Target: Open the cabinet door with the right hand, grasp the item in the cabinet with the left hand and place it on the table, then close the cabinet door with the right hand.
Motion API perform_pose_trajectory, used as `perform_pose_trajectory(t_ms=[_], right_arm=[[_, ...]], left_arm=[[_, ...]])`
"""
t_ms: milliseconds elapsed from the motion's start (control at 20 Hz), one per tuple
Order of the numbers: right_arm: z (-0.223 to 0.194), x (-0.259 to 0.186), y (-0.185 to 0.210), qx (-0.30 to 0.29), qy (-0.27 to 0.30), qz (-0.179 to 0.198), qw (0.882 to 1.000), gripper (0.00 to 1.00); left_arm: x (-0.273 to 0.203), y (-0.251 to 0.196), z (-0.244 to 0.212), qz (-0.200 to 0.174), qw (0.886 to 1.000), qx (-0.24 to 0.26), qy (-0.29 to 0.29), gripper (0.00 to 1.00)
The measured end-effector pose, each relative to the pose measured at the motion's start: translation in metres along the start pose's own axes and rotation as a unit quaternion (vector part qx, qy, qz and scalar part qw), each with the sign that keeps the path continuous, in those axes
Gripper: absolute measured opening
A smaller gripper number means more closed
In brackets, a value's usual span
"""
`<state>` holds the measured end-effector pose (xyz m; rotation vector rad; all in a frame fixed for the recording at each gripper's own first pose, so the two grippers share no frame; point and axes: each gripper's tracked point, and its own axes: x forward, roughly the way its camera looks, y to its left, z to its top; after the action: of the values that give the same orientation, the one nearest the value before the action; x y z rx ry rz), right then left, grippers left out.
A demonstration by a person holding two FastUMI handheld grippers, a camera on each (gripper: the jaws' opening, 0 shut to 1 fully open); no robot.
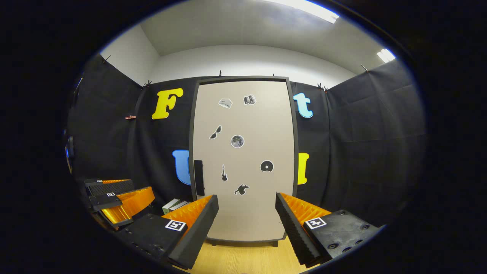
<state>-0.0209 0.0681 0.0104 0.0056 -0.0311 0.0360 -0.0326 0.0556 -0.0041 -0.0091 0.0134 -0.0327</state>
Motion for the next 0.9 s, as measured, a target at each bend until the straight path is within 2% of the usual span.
perform_pose_trajectory(t_ms=[150,350,550,700,900], right_arm=[[0.002,0.006,0.011,-0.009,-0.006,0.004,1.000,0.97],[0.002,0.031,0.029,0.000,-0.015,0.022,1.000,0.97],[-0.005,0.066,0.042,0.007,-0.019,0.035,0.999,0.97],[-0.013,0.096,0.068,0.021,-0.024,0.071,0.997,0.97],[-0.034,0.132,0.102,0.024,-0.013,0.101,0.995,0.98]], left_arm=[[-0.003,0.010,0.001,-0.003,1.000,0.005,-0.003,0.93],[0.001,0.027,0.003,0.014,1.000,0.009,-0.006,0.93],[0.010,0.042,0.006,0.041,0.999,0.007,-0.016,0.93],[0.016,0.056,0.000,0.068,0.998,0.001,-0.016,0.92],[0.022,0.084,-0.009,0.110,0.994,0.002,-0.004,0.93]])
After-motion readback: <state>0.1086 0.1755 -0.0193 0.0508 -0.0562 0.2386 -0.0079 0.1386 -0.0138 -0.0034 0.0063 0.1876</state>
